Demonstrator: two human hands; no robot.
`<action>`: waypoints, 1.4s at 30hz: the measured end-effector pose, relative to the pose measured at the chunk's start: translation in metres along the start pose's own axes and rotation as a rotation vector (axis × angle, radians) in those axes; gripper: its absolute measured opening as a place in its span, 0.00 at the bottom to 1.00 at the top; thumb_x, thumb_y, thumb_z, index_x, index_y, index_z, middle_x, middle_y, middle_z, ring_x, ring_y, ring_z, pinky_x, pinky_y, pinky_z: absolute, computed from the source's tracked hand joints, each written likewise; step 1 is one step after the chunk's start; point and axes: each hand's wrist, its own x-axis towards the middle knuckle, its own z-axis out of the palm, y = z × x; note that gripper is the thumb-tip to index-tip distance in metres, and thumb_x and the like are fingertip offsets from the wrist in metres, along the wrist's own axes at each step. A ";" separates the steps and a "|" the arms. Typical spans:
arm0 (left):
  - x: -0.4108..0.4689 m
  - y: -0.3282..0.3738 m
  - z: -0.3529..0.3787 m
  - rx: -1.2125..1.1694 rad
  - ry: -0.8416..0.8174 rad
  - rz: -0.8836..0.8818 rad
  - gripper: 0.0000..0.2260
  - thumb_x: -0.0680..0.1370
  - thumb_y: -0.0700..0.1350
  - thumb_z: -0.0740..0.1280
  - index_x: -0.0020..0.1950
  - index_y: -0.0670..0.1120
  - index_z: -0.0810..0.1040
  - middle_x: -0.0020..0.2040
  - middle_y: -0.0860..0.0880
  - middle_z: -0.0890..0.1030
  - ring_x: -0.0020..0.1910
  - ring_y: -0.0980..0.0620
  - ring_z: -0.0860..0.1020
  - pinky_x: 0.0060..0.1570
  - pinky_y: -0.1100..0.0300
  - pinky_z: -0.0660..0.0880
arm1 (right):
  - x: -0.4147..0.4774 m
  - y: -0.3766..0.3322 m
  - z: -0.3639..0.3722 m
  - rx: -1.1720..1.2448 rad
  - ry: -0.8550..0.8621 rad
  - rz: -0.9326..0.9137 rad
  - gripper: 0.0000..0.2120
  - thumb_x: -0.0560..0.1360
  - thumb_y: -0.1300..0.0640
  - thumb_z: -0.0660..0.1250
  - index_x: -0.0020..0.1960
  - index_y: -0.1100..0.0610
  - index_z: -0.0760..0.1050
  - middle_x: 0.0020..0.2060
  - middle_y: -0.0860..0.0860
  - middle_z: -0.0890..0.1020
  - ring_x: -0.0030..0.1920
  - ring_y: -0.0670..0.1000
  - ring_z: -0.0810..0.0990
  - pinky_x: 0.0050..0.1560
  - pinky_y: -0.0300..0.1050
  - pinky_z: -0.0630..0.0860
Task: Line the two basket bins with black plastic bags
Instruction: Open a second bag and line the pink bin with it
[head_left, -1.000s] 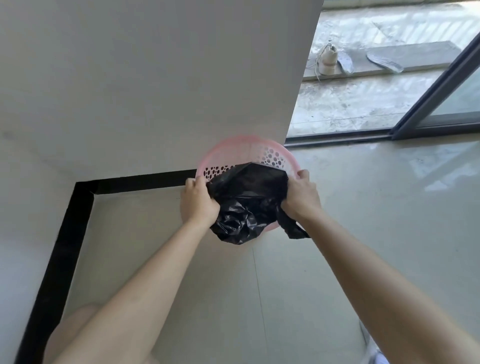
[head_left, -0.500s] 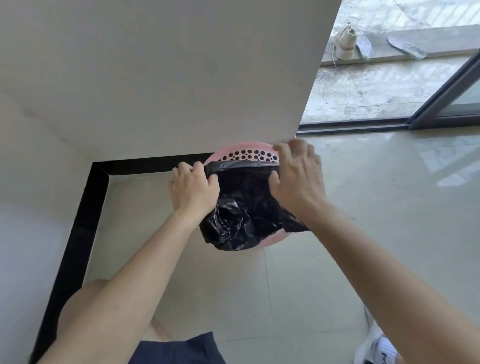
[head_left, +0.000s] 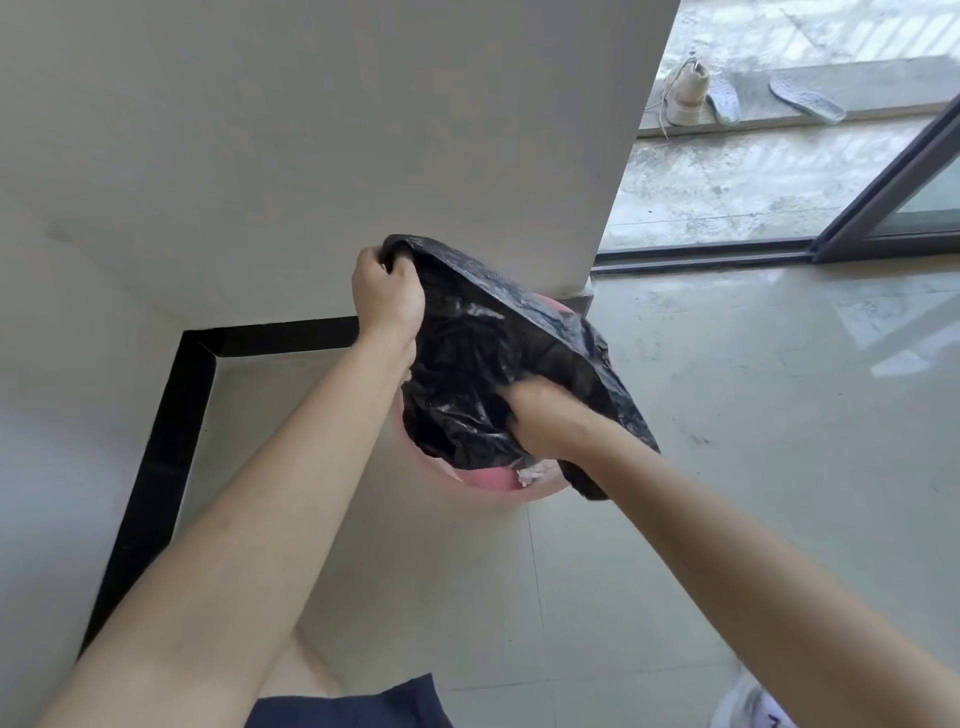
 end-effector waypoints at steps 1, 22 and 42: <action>0.004 0.000 0.000 0.022 -0.004 -0.018 0.04 0.79 0.44 0.58 0.48 0.45 0.72 0.39 0.52 0.73 0.34 0.56 0.71 0.30 0.66 0.68 | -0.004 0.000 -0.006 0.047 0.193 -0.030 0.16 0.74 0.62 0.61 0.61 0.57 0.76 0.53 0.58 0.79 0.49 0.61 0.80 0.46 0.50 0.78; 0.003 -0.073 -0.025 0.468 -0.385 0.194 0.21 0.73 0.38 0.67 0.53 0.47 0.54 0.45 0.55 0.66 0.41 0.61 0.69 0.36 0.72 0.68 | 0.066 0.042 -0.037 -0.371 0.300 0.001 0.29 0.72 0.65 0.63 0.72 0.56 0.64 0.62 0.58 0.74 0.67 0.63 0.70 0.69 0.60 0.62; 0.035 -0.080 -0.056 0.127 -0.030 -0.174 0.05 0.76 0.41 0.69 0.41 0.48 0.80 0.39 0.49 0.84 0.34 0.50 0.82 0.31 0.59 0.79 | 0.089 0.027 -0.016 -0.196 0.567 -0.086 0.07 0.77 0.65 0.58 0.53 0.58 0.70 0.44 0.54 0.78 0.43 0.60 0.77 0.43 0.51 0.68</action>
